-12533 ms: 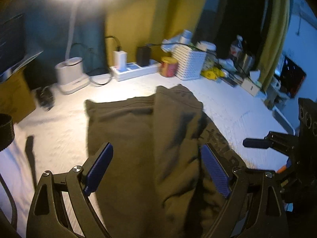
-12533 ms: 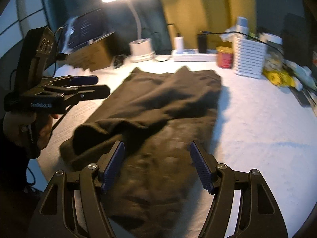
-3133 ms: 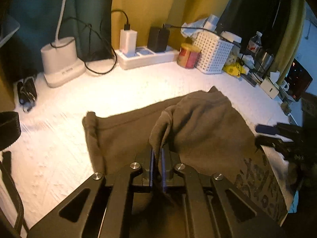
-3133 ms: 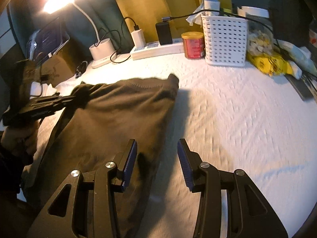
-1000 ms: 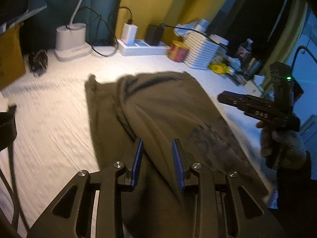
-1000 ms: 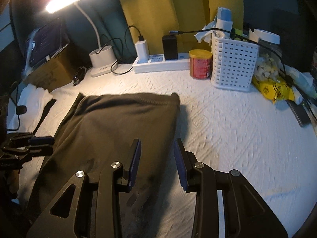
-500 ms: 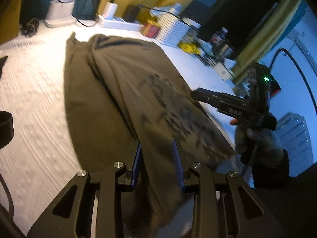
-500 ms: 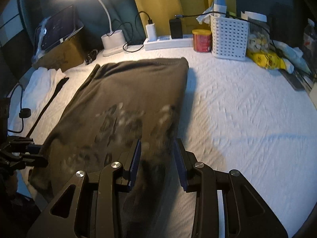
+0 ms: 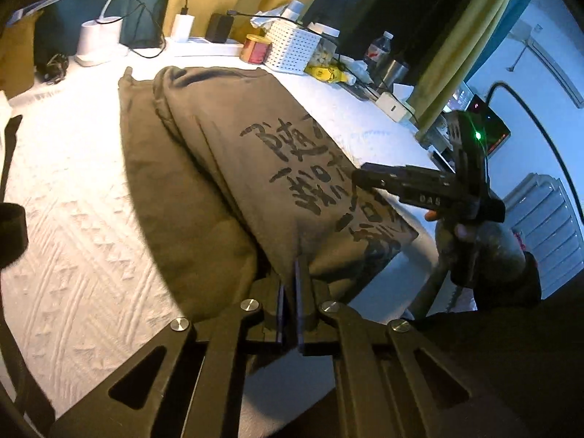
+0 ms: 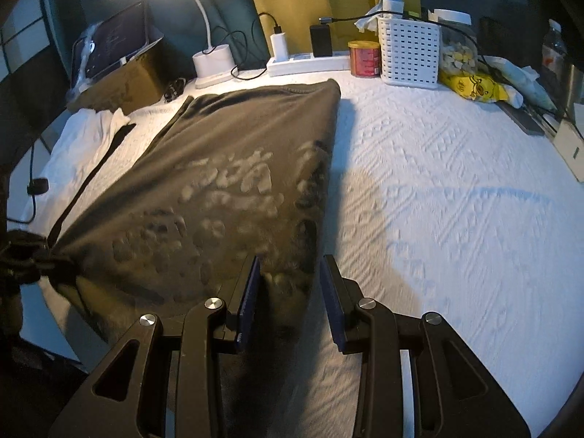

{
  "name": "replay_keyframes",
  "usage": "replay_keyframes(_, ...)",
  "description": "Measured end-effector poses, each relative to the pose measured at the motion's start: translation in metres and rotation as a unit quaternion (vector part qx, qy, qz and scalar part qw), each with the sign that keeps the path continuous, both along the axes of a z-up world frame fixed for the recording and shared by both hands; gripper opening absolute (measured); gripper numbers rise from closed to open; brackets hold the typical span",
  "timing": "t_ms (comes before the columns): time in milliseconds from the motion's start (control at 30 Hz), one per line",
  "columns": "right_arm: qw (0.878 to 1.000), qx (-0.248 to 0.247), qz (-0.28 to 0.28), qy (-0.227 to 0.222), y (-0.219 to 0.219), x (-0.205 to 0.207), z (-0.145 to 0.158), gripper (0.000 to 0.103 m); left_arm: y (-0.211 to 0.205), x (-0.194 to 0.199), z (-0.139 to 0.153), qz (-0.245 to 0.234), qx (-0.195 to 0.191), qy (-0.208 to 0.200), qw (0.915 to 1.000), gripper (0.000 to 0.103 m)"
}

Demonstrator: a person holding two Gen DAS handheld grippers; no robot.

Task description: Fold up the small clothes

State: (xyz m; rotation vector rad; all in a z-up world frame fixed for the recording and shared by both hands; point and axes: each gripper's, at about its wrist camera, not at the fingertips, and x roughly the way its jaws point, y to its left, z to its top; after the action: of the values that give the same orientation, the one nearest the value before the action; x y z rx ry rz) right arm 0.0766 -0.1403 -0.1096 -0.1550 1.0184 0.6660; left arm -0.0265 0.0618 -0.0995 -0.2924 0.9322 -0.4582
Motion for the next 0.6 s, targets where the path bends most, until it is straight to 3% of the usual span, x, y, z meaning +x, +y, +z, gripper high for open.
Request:
replay_keyframes(400, 1.0, -0.024, 0.01, -0.005, -0.008, -0.049, -0.005, 0.036, -0.001, -0.002, -0.025, 0.0, -0.007, 0.042, 0.9991, 0.005)
replay_keyframes(600, 1.0, -0.016, 0.007, -0.023, -0.011, -0.065, -0.006, 0.036, 0.0, -0.007, -0.025, 0.01, -0.008, 0.034, 0.9993, 0.006)
